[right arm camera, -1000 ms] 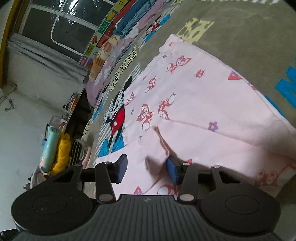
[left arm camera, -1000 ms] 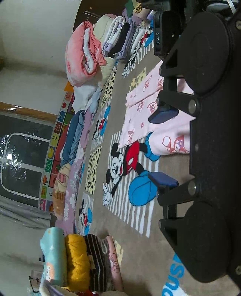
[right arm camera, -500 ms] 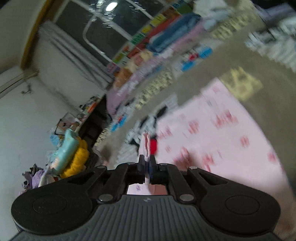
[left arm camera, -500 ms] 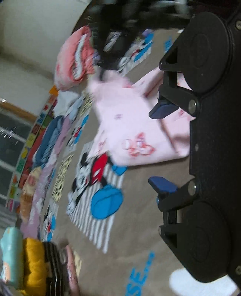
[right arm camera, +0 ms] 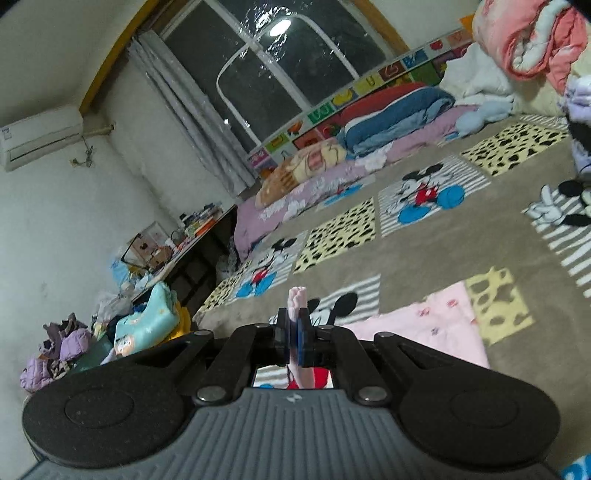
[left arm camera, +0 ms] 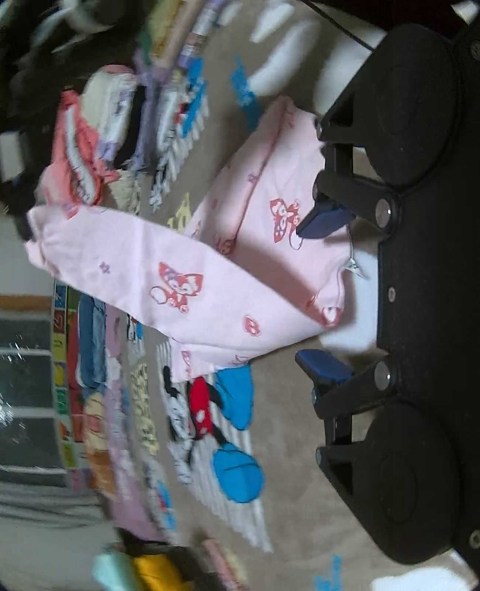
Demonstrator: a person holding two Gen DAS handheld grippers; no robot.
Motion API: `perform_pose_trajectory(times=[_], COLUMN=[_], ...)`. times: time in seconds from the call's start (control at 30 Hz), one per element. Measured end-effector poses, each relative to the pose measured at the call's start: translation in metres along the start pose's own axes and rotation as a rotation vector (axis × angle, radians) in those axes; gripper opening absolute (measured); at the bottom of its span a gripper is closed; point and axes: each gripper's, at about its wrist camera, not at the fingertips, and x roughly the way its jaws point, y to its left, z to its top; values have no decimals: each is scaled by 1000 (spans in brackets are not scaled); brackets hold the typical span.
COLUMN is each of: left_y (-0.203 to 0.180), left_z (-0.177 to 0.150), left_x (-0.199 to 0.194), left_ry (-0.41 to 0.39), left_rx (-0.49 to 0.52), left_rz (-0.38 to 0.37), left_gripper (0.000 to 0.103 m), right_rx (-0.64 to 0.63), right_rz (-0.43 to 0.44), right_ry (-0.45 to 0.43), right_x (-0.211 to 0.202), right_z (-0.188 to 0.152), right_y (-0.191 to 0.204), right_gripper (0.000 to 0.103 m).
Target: Fold clothes
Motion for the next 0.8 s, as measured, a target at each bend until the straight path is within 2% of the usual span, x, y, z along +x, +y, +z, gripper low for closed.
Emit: perform_pose_trajectory(times=[0.03,0.1,0.23,0.37,0.57,0.8], left_y=[-6,-8,-12,-30,-50,-57], left_z=[0,0,1,1,-4,-6], left_x=[2,7,10,9,14,15], left_ry=[-2,8,-8,-23,-13,-6], left_rx=[27,29,26,135,261,310], left_rz=[17,27,34,55,52,42], left_gripper=[49,46,31,15,12,12], right_rx=[4,9,25,42,79,151], right_rz=[-4,-12,-27,-29,-27,-48], right_ry=[-9,-20,-38,-55,-99,-156], right_x=[-4,-10,-21,-31,-52,-86], right_z=[1,4,8,10,13,4], right_y=[-4,-11,-27,-39,-62,-100], right_gripper=[6,6,6,6,6,6])
